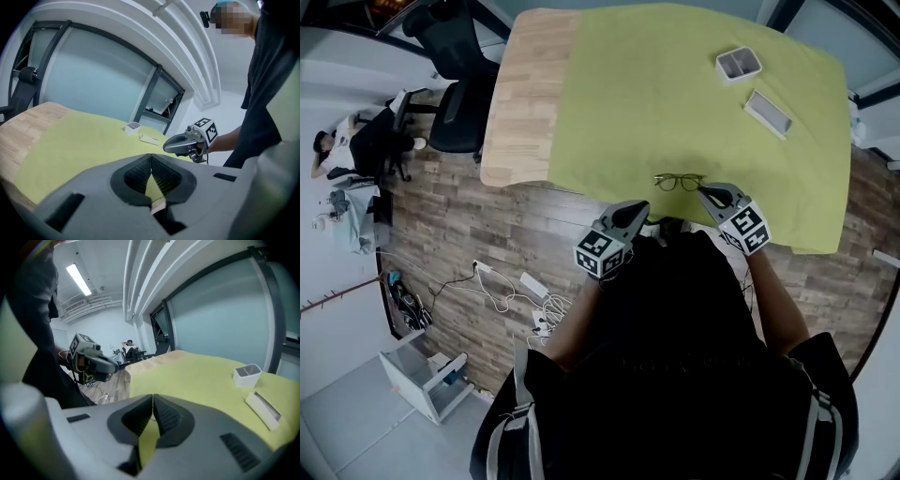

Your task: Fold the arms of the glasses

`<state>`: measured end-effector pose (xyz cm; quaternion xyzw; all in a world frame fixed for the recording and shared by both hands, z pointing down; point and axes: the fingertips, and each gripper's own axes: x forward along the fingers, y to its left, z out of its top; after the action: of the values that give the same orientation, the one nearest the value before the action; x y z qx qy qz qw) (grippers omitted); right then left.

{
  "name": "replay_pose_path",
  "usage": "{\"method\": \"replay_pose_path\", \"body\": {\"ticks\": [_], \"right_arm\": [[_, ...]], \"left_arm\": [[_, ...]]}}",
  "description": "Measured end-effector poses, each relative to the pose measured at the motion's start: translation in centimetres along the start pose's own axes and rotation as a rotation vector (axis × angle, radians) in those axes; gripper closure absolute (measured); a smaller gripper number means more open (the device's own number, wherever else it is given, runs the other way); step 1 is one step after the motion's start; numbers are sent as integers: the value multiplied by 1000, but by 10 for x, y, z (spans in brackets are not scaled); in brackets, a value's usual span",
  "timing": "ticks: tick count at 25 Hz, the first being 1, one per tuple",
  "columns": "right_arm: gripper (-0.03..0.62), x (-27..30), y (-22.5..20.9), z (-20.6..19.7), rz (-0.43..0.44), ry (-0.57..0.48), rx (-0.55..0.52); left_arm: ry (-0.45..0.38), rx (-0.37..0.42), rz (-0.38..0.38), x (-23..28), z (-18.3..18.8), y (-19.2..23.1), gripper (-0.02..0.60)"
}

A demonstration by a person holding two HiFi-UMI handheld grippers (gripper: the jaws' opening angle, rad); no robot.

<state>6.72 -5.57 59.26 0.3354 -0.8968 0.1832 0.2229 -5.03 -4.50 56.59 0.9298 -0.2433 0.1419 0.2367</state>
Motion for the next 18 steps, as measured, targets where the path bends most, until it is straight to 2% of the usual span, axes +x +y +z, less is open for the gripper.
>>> {"method": "replay_pose_path", "body": {"ticks": [4,8,13,15,17,18], "right_arm": [[563,-9,16,21,-1,-59,-36],[562,-17,33,39,-5,-112,-51],[562,-24,48,44,-29,-125,-75],[562,-28,50,48,-53,-142,-70],[562,-33,50,54,-95,-164,-63],[562,-36,50,57,-112,-177,-54]], "left_arm": [[13,38,-20,-1,-2,-2,563],[2,31,-35,-5,0,-1,563],[-23,26,-69,-9,6,-3,563],[-49,-9,-85,-11,12,-3,563],[-110,-91,-101,-15,25,-2,563],[-133,-108,-111,-17,33,-3,563]]}}
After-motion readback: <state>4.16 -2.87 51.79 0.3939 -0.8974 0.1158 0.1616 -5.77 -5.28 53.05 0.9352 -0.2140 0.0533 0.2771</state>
